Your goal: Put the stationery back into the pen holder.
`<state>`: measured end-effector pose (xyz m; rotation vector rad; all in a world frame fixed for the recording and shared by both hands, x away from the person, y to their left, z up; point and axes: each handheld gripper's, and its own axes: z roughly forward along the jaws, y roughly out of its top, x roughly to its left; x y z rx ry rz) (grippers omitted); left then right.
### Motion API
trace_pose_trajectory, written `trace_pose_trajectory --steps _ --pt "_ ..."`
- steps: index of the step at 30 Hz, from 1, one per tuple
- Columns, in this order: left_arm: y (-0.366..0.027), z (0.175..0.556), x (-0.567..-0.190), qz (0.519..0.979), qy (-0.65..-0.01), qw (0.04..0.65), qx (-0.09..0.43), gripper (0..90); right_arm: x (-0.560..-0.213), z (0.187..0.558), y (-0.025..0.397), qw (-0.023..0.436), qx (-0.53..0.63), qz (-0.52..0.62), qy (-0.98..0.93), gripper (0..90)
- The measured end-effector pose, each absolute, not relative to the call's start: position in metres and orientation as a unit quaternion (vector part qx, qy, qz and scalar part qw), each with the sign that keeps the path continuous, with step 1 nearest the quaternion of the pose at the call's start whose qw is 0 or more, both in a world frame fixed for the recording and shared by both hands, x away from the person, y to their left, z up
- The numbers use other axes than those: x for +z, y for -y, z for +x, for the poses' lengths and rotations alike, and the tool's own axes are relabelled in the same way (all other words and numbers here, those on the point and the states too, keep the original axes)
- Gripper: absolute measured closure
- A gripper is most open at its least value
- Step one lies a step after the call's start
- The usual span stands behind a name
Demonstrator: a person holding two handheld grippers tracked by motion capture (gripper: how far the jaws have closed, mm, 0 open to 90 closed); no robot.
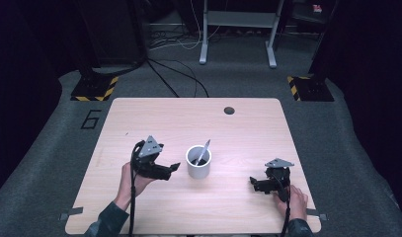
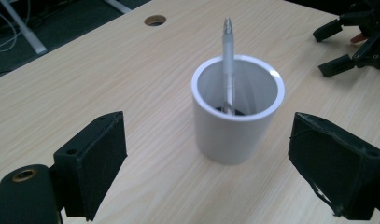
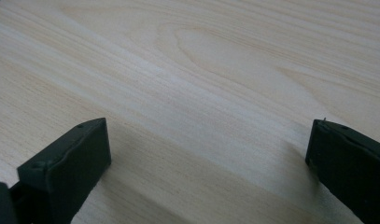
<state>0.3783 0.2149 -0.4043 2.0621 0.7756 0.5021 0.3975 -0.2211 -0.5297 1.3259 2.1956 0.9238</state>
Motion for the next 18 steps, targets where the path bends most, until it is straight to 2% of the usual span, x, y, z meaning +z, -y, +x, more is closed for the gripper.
trace_pose_trajectory --steps 11,18 --pt "-0.253 0.347 -0.414 0.830 -0.337 0.393 0.208 10.0 -0.530 0.397 0.221 0.206 0.331 0.474 -0.789 0.0" --pt "-0.284 0.331 -0.438 0.823 -0.377 0.369 0.212 9.3 -0.530 0.398 0.222 0.207 0.331 0.474 -0.790 0.0"
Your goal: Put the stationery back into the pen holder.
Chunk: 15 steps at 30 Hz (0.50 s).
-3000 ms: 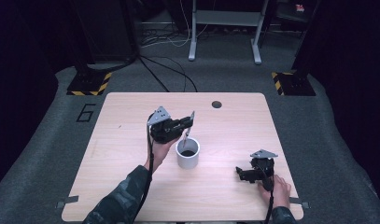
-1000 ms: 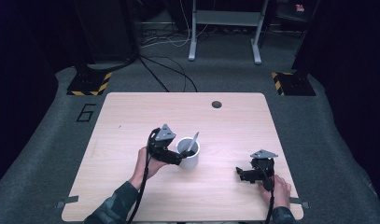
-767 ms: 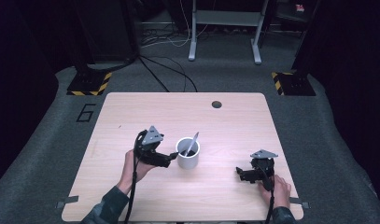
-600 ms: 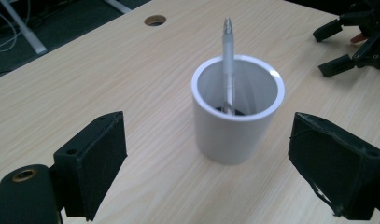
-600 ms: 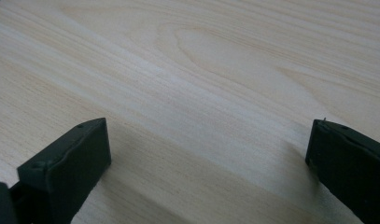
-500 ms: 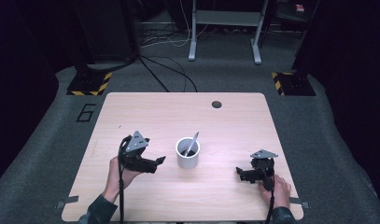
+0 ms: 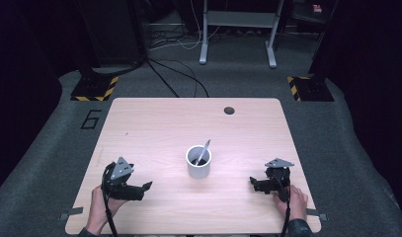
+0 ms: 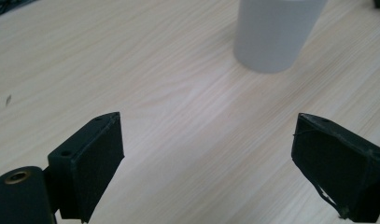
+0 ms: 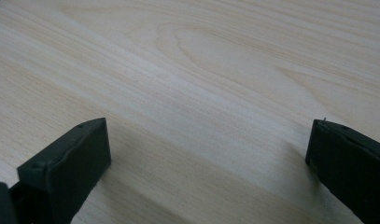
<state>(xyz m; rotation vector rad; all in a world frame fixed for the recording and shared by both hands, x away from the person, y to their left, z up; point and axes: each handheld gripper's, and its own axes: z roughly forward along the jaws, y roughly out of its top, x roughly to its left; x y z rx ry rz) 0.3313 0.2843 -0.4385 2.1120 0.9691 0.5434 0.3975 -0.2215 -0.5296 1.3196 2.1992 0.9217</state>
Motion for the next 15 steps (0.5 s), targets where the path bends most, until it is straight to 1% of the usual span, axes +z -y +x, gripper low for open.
trace_pose_trajectory --steps 5,8,9,11,15 --pt "-0.308 0.328 -0.466 0.817 -0.422 0.339 0.200 8.1 -0.530 0.397 0.221 0.206 0.331 0.474 -0.789 0.0" --pt "-0.316 0.326 -0.482 0.813 -0.443 0.319 0.203 7.3 -0.530 0.397 0.221 0.206 0.331 0.474 -0.789 0.0" --pt "-0.316 0.326 -0.482 0.813 -0.443 0.319 0.203 7.3 -0.530 0.397 0.221 0.206 0.331 0.474 -0.789 0.0" --pt "-0.326 0.326 -0.498 0.812 -0.463 0.297 0.195 6.6 -0.530 0.397 0.221 0.207 0.331 0.474 -0.789 0.0" --pt "-0.332 0.329 -0.510 0.799 -0.482 0.300 0.196 5.6 -0.530 0.397 0.221 0.206 0.332 0.475 -0.788 0.0"
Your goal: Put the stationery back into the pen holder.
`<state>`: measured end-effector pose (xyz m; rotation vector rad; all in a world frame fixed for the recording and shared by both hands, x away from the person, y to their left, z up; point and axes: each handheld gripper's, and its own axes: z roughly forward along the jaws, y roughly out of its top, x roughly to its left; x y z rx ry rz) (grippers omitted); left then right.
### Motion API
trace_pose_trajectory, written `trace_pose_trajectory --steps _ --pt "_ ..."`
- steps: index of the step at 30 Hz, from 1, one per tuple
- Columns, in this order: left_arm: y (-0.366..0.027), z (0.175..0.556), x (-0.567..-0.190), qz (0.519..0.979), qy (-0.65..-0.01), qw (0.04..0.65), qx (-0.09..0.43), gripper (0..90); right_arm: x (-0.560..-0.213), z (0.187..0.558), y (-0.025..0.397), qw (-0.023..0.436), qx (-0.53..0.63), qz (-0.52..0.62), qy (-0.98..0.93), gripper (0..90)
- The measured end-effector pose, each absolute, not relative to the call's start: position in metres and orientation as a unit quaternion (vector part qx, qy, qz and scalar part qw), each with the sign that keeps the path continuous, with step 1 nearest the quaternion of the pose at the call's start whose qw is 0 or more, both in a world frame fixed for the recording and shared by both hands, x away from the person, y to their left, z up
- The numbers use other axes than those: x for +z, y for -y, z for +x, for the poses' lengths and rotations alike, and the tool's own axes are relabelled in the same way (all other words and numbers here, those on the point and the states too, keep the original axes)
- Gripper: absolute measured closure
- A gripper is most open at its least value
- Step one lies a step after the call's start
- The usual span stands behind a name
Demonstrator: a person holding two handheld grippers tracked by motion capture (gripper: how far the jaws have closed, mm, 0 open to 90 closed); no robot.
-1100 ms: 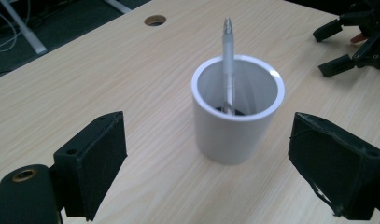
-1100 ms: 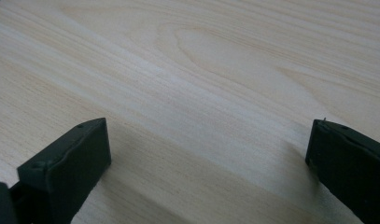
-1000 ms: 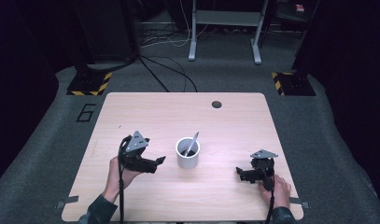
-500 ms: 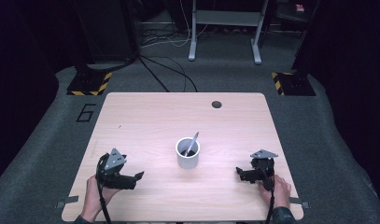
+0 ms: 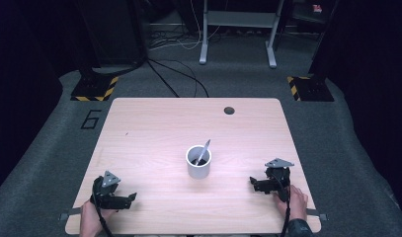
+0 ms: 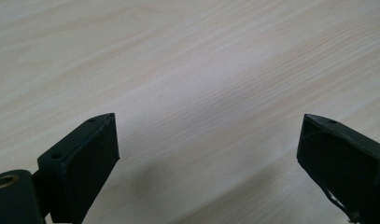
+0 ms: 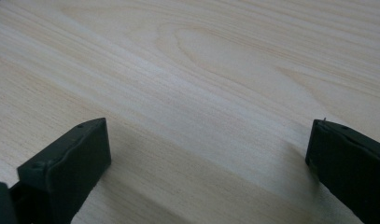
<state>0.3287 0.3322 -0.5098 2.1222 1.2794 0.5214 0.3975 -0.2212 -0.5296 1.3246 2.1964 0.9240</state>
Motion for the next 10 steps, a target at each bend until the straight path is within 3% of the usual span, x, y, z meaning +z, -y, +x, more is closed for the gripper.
trace_pose_trajectory --steps 10 --pt "-0.341 0.337 -0.527 0.786 -0.493 0.312 0.203 4.2 -0.530 0.397 0.222 0.204 0.332 0.473 -0.790 0.0"
